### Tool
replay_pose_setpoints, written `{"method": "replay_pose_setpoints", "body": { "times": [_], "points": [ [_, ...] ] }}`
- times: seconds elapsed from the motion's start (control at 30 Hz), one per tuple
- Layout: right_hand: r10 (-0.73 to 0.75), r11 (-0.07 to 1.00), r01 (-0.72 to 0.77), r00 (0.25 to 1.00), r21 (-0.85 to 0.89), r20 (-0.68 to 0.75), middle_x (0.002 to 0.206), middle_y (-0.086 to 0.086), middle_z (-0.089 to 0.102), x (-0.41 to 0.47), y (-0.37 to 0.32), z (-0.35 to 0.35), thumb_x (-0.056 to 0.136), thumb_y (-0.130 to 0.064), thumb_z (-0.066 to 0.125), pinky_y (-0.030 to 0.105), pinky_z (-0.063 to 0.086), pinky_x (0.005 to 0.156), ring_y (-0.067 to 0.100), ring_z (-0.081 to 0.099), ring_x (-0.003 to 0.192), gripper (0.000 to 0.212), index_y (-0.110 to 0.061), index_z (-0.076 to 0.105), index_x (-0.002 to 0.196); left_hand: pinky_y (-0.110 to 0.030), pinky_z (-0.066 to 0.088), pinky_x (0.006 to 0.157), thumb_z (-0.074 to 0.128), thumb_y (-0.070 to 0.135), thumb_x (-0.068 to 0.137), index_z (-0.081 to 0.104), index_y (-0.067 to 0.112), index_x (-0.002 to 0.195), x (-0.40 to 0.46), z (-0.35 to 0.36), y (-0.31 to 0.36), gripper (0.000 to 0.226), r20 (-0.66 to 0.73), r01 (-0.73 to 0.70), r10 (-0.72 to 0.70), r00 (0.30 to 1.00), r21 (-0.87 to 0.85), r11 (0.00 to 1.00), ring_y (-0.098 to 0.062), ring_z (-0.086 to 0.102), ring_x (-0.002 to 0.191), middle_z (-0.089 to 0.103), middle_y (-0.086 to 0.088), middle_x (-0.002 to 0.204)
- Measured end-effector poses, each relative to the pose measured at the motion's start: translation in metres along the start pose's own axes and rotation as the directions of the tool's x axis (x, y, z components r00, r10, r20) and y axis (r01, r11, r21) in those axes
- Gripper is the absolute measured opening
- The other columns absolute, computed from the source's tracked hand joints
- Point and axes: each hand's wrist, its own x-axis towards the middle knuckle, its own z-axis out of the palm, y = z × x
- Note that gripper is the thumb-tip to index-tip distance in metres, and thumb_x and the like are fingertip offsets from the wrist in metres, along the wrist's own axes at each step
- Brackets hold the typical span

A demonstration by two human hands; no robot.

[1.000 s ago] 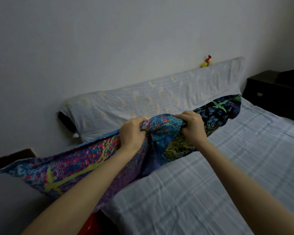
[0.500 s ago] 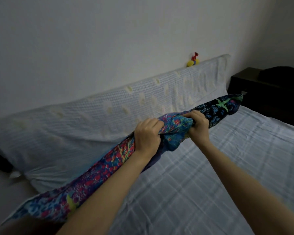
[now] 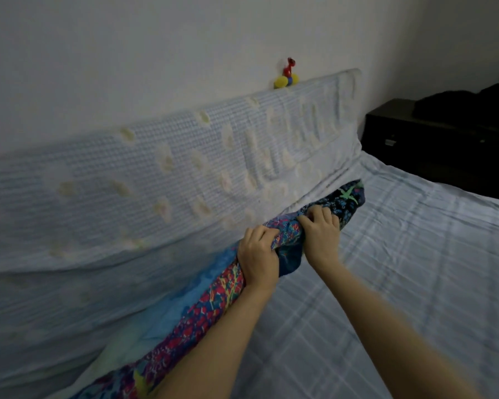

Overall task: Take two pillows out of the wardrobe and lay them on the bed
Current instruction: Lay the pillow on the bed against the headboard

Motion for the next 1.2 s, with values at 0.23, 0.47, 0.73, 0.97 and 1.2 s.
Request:
{"method": "replay_pose_setpoints", "body": {
  "times": [0.23, 0.47, 0.73, 0.97, 1.2],
  "points": [
    [0.089, 0.991, -0.107, 0.975, 0.078, 0.202, 0.113, 0.019, 0.046, -0.031, 0.049, 0.040, 0.086, -0.008, 0.057, 0.031, 0.031, 0.059, 0.030, 0.050, 0.087, 0.043, -0.007, 0.044, 0.128, -0.031, 0.053, 0.062, 0.068, -0.015, 0.060, 0.070, 0.013, 0.100, -0.042, 0.075, 0.012, 0.048, 0.038, 0.039, -0.039, 0.999, -0.012, 0.999, -0.024, 0.063, 0.080, 0.072, 0.001, 0.090],
    [0.016, 0.970, -0.099, 0.938, 0.223, 0.345, 0.140, 0.025, 0.026, -0.067, 0.079, 0.049, 0.088, -0.018, 0.056, 0.039, 0.042, 0.095, 0.035, 0.040, 0.120, 0.065, -0.007, 0.022, 0.143, -0.032, 0.049, 0.069, 0.069, -0.001, 0.072, 0.066, 0.015, 0.106, -0.098, 0.116, 0.033, 0.037, 0.204, 0.197, -0.192, 0.960, -0.006, 0.980, -0.022, 0.059, 0.091, 0.069, 0.002, 0.100],
    [0.183, 0.930, -0.316, 0.844, 0.191, 0.503, 0.142, 0.023, 0.022, -0.166, 0.129, 0.060, 0.090, -0.010, 0.051, 0.039, 0.042, 0.088, 0.038, 0.044, 0.115, 0.065, -0.009, 0.015, 0.144, -0.034, 0.050, 0.081, 0.058, 0.004, 0.084, 0.064, 0.014, 0.112, -0.191, 0.142, 0.041, 0.030, 0.484, 0.160, -0.119, 0.867, -0.043, 0.986, -0.022, 0.058, 0.100, 0.068, -0.001, 0.106],
    [0.332, 0.768, -0.582, 0.718, 0.266, 0.612, 0.149, 0.020, 0.018, -0.214, 0.135, 0.075, 0.086, 0.000, 0.050, 0.035, 0.031, 0.104, 0.034, 0.030, 0.133, 0.071, -0.013, 0.013, 0.145, -0.031, 0.046, 0.086, 0.046, 0.009, 0.091, 0.059, 0.015, 0.117, -0.228, 0.159, 0.032, 0.030, 0.617, 0.023, 0.022, 0.787, -0.065, 0.998, -0.019, 0.052, 0.104, 0.064, 0.001, 0.113],
    [0.403, 0.715, -0.686, 0.559, 0.132, 0.725, 0.139, 0.024, 0.033, -0.216, 0.128, 0.080, 0.089, 0.002, 0.036, 0.039, 0.041, 0.095, 0.040, 0.044, 0.116, 0.056, -0.008, 0.020, 0.141, -0.039, 0.035, 0.104, 0.051, 0.025, 0.090, 0.058, 0.014, 0.122, -0.211, 0.134, -0.014, 0.034, 0.603, -0.193, 0.192, 0.774, -0.065, 0.979, -0.023, 0.048, 0.123, 0.061, -0.001, 0.124]
  ]
}}
